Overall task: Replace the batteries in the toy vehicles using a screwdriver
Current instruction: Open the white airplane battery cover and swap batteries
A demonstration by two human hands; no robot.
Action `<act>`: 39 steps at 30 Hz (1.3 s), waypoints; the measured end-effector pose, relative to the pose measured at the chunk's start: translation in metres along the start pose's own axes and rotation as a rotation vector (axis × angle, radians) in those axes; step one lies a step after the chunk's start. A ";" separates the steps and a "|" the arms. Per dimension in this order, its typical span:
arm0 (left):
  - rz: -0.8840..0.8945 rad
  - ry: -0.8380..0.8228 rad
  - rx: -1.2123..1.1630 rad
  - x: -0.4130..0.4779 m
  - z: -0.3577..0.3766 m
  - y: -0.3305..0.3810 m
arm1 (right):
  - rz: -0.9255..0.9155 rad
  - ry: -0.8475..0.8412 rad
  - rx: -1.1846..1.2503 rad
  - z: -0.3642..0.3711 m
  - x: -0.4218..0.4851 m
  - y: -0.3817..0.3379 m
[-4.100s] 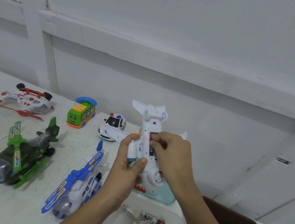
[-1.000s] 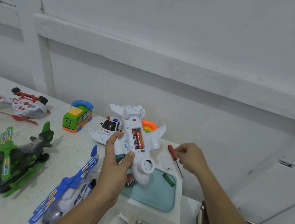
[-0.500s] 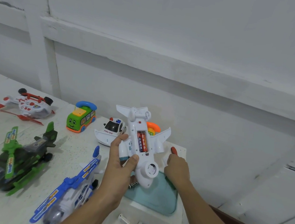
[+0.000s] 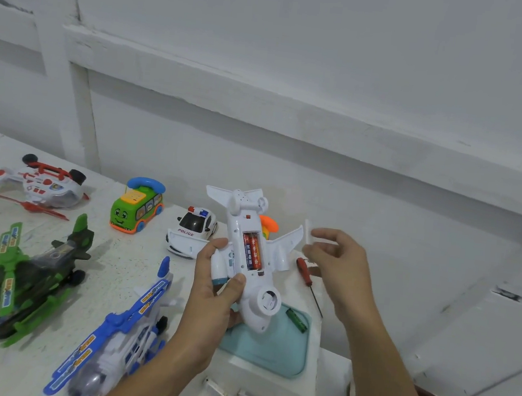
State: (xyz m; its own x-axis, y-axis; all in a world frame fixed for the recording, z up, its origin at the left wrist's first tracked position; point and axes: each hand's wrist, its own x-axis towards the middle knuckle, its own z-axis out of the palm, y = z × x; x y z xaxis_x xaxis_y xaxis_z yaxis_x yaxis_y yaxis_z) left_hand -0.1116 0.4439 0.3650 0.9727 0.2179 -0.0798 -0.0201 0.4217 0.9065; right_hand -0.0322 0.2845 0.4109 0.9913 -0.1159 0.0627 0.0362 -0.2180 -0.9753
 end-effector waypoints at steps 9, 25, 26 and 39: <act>-0.042 -0.047 -0.043 -0.002 0.007 0.006 | -0.182 -0.063 -0.248 0.040 -0.049 -0.010; -0.058 -0.041 -0.045 0.004 0.004 0.009 | -0.248 -0.007 -0.392 0.054 -0.056 -0.006; -0.060 -0.042 -0.045 0.004 0.005 0.009 | -0.250 -0.002 -0.391 0.055 -0.057 -0.006; -0.068 -0.080 -0.068 0.003 0.006 0.010 | -0.255 -0.007 -0.426 0.054 -0.055 -0.006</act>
State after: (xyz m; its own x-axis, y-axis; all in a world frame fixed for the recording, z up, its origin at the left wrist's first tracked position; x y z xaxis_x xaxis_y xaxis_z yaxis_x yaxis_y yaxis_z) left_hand -0.1080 0.4437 0.3762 0.9876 0.1169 -0.1046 0.0337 0.4929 0.8694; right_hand -0.0797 0.3441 0.4019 0.9585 -0.0011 0.2850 0.2240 -0.6153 -0.7558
